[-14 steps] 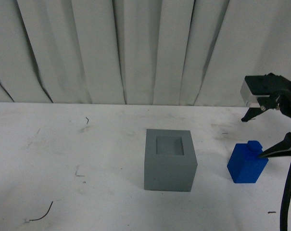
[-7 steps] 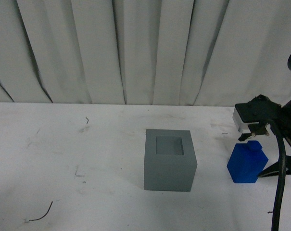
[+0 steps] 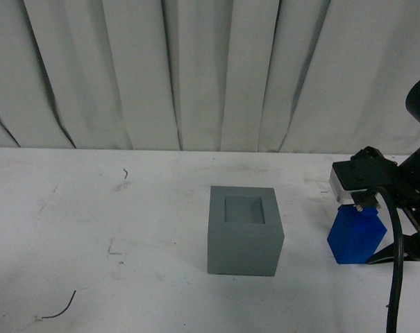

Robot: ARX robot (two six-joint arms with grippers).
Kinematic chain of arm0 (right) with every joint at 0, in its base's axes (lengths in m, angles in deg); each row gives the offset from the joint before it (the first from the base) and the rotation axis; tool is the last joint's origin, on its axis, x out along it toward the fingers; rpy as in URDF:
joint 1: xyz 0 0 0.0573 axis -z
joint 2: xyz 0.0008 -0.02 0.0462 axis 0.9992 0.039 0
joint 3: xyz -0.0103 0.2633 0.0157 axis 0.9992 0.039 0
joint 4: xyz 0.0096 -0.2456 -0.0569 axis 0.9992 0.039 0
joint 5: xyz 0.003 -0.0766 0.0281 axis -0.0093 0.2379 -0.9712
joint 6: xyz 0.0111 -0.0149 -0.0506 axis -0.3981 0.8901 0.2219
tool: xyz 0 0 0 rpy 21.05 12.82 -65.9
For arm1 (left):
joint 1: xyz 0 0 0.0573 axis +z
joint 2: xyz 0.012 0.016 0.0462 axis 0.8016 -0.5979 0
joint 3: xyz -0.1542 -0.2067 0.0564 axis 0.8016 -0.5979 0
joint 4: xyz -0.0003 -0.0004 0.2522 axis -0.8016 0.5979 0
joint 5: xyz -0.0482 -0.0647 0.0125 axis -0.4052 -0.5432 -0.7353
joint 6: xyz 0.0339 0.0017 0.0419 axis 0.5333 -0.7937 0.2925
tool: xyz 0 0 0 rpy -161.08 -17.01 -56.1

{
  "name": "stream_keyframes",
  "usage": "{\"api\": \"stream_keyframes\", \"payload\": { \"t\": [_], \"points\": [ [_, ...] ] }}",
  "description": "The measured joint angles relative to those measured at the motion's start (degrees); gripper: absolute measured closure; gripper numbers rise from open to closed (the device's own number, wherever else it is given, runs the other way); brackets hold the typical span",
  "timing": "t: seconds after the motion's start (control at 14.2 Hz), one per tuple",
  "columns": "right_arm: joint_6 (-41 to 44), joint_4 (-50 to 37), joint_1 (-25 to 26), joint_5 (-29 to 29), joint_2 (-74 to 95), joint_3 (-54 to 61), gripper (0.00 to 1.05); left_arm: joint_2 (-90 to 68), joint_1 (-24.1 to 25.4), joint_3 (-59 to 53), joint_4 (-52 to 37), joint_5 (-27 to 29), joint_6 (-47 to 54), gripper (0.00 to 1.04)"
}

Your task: Insert blue part into gray base

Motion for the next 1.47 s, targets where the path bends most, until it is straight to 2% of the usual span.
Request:
{"api": "stream_keyframes", "payload": {
  "t": [0.07,0.21,0.42,0.49,1.12,1.47],
  "points": [
    [0.13,-0.11,0.0,-0.24,0.0,0.0,0.15,0.0,0.0,0.0,0.0,0.0,0.0,0.07],
    [0.2,-0.13,0.02,-0.33,0.0,0.0,0.22,0.0,0.0,0.0,0.0,0.0,0.0,0.07],
    [1.07,-1.2,0.11,-0.83,0.0,0.17,0.51,0.0,0.0,0.0,0.0,0.0,0.0,0.07],
    [1.2,-1.31,0.0,-1.03,0.0,0.17,0.56,0.0,0.0,0.0,0.0,0.0,0.0,0.07],
    [1.49,1.9,0.17,-1.68,-1.2,1.03,0.57,0.0,0.0,0.0,0.0,0.0,0.0,0.07],
    [4.83,18.53,-0.26,-6.6,-12.17,-7.41,0.58,0.0,0.0,0.0,0.0,0.0,0.0,0.07]
  ]
}}
